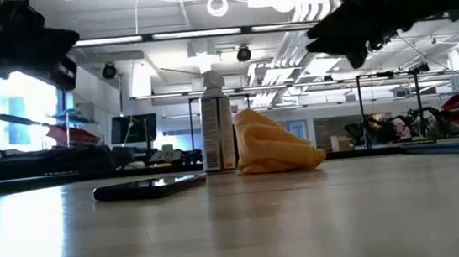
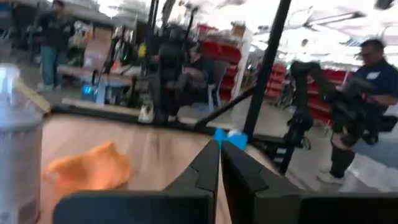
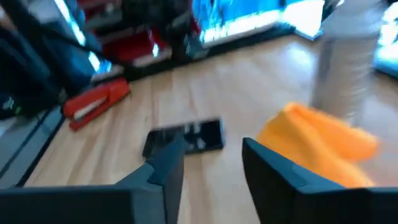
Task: Apply microfiber cloth
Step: Return to Home Position
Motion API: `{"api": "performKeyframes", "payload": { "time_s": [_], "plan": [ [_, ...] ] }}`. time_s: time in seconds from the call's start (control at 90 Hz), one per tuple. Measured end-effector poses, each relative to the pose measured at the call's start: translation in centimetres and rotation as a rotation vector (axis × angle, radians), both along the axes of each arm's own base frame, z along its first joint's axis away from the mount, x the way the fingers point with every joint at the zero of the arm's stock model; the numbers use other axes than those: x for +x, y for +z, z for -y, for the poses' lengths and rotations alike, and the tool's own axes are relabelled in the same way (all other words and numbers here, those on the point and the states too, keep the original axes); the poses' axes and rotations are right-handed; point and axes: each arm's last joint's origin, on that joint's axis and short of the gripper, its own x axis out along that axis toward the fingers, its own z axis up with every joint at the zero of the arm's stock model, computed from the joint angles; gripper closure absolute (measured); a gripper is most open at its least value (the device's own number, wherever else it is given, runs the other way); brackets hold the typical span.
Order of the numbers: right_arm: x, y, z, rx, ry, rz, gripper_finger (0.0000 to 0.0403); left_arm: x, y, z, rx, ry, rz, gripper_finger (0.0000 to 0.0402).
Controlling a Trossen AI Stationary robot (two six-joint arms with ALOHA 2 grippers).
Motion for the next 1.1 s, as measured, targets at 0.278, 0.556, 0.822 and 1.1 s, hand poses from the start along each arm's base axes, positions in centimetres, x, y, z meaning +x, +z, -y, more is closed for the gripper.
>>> {"api": "performKeyframes", "payload": {
  "time_s": [0.278,0.556,0.822,1.1],
  "plan": [
    [-4.1,-1.8,0.3,-0.046,-0.074,0.171,0.0376,-0.1,-0.5,0.1,-0.031,0.172,-0.031,0.0401],
    [-5.7,-3.6,0.3,-0.081,-0.056,0.263,0.0402,0.4,-1.6,1.2,-0.027,0.299,-0.031,0.0401],
    [-5.7,-3.1,0.0,-0.121,0.030,0.314,0.0403,0.7,-1.5,2.5,0.048,0.290,-0.017,0.0402],
    [-6.4,-3.0,0.6,-0.152,0.049,0.303,0.0403,0.7,-1.4,3.0,0.072,0.257,-0.005,0.0402]
  ]
}}
